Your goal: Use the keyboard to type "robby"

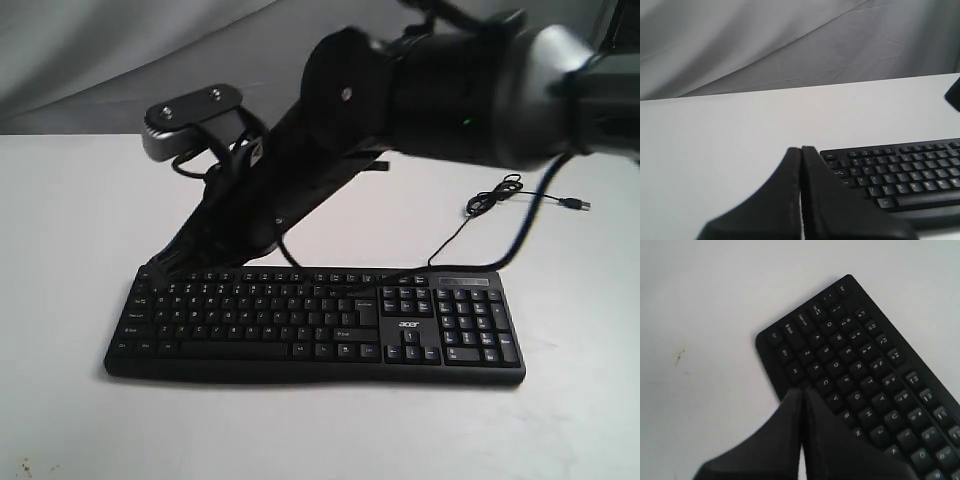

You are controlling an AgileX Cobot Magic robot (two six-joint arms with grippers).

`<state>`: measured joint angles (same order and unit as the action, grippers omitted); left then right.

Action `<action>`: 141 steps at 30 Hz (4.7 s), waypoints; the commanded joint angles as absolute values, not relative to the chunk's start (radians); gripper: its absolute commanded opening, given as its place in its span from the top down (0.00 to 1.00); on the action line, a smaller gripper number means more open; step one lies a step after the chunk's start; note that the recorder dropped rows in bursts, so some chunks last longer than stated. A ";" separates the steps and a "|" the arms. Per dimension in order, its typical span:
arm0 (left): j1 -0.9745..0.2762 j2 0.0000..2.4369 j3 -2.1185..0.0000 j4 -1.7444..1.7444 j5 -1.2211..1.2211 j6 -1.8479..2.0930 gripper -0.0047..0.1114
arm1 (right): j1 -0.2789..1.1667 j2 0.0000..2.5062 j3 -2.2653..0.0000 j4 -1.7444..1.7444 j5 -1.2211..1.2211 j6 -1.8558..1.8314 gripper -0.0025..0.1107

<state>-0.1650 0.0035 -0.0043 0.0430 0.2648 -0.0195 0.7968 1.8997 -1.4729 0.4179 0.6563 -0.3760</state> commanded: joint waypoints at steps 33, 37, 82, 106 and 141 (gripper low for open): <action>-0.171 0.000 0.000 0.048 0.258 -0.022 0.96 | 0.788 2.262 -1.624 0.325 0.449 -0.416 0.98; -0.171 0.000 0.000 0.048 0.258 -0.022 0.96 | 0.788 2.267 -1.624 0.325 0.449 -0.416 0.98; -0.171 0.000 0.000 0.048 0.258 -0.022 0.96 | 0.677 2.054 -1.223 0.354 0.276 -0.359 0.98; -0.171 0.000 0.000 0.048 0.258 -0.022 0.96 | 0.757 1.987 -1.323 0.330 0.426 -0.350 0.98; -0.171 0.000 0.000 0.048 0.258 -0.022 0.96 | 0.814 2.118 -1.393 0.308 0.429 -0.358 0.98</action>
